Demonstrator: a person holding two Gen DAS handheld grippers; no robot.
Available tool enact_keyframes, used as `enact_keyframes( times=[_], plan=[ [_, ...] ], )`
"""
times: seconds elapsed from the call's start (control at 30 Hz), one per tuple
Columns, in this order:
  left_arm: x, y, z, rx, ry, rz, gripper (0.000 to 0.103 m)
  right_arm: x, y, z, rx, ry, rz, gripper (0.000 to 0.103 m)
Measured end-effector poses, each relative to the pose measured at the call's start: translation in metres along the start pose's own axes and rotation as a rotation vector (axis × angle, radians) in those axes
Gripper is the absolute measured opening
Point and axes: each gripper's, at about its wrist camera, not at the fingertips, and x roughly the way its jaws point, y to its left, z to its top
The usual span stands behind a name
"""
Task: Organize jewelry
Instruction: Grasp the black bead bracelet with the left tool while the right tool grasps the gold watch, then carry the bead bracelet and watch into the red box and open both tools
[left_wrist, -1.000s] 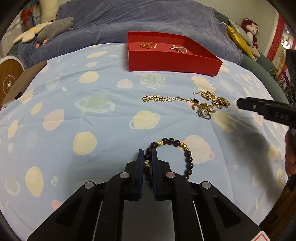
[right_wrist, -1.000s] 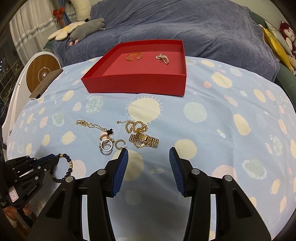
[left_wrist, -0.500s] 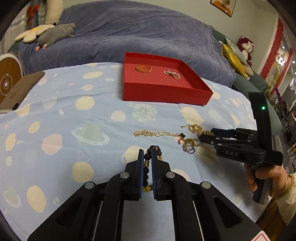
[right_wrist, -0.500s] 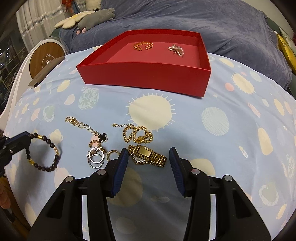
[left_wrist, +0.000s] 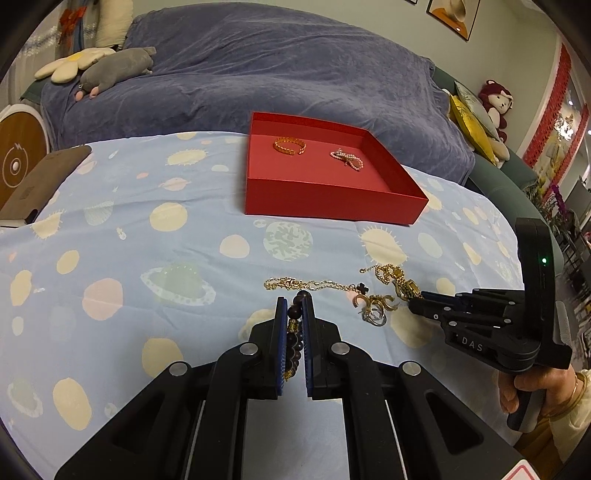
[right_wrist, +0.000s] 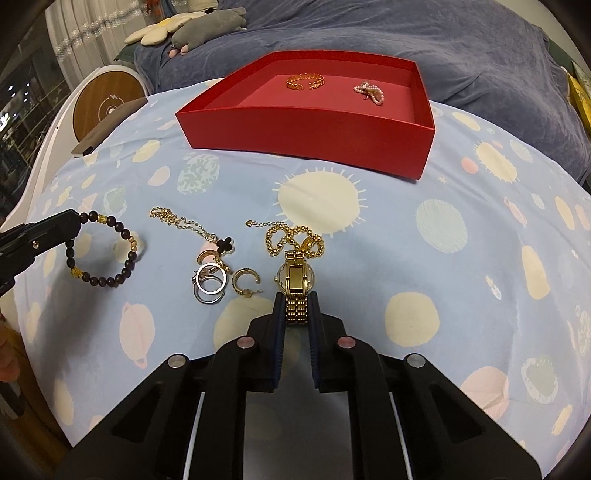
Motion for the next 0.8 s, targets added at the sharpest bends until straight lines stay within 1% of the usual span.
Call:
enact_keyframes(
  times=[0.23, 0.47, 0.63, 0.8],
  plan=[
    [-0.005, -0.007, 0.008, 0.004, -0.022, -0.009, 0.005, -0.028, -0.001, 0.005, 0.032, -0.060, 0.025, 0.011],
    [-0.020, -0.018, 0.028, 0.013, -0.070, -0.022, 0.005, -0.057, 0.006, 0.021, 0.048, -0.126, 0.049, 0.011],
    [-0.032, -0.027, 0.051, 0.000, -0.103, -0.054, 0.005, -0.076, 0.007, 0.041, 0.076, -0.183, 0.064, 0.011],
    [-0.037, -0.043, 0.087, 0.027, -0.142, -0.063, 0.005, -0.090, 0.002, 0.079, 0.106, -0.228, 0.062, 0.011]
  ],
)
